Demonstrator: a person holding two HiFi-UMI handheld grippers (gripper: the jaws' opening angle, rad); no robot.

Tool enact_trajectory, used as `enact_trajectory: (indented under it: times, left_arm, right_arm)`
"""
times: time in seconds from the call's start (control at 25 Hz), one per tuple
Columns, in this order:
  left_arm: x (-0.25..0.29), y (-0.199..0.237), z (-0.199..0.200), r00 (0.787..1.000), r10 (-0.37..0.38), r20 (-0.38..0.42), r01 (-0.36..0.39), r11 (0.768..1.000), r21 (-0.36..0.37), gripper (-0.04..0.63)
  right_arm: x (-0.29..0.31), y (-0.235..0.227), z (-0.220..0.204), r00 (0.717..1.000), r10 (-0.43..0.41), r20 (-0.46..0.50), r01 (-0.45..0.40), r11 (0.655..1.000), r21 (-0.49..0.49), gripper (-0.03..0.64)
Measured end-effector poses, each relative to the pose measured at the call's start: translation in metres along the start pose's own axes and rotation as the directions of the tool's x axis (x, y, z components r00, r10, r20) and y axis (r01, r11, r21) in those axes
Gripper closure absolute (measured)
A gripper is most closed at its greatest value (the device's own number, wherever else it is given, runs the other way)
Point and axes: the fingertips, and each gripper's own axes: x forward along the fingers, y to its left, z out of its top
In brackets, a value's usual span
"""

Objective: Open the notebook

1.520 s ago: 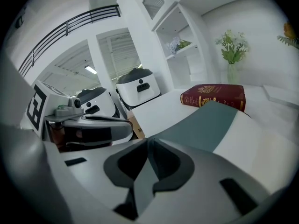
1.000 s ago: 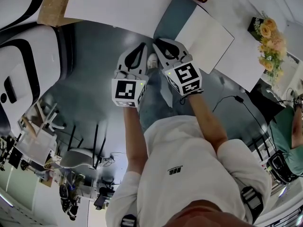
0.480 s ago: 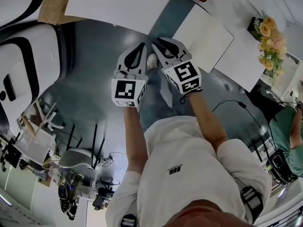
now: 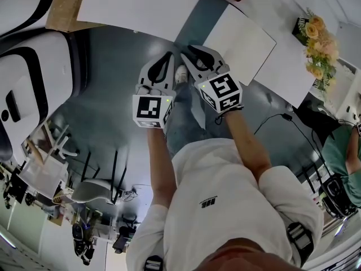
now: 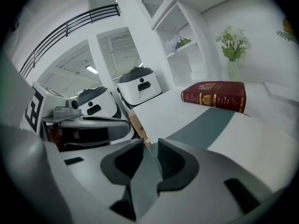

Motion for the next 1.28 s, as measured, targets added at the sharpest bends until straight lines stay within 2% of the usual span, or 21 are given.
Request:
enact_trajectory:
  times: [0.28, 0.68, 1.28]
  left_arm:
    - [-0.002, -0.005, 0.006, 1.0, -0.014, 0.006, 0.014, 1.0, 0.016, 0.595]
    - [-0.011, -0.022, 0.023, 0.998, -0.052, 0.024, 0.051, 0.997, 0.058, 0.595]
    - [-0.03, -0.056, 0.035, 0.99, -0.143, 0.01, 0.141, 0.984, 0.113, 0.595]
  right_arm:
    - [-0.015, -0.002, 0.015, 0.999, -0.024, 0.047, 0.024, 1.0, -0.002, 0.545]
    - [-0.055, -0.006, 0.033, 0.988, -0.114, 0.103, 0.12, 0.991, -0.059, 0.555]
    - [-0.103, 0.006, 0.037, 0.968, -0.2, 0.15, 0.209, 0.977, -0.043, 0.56]
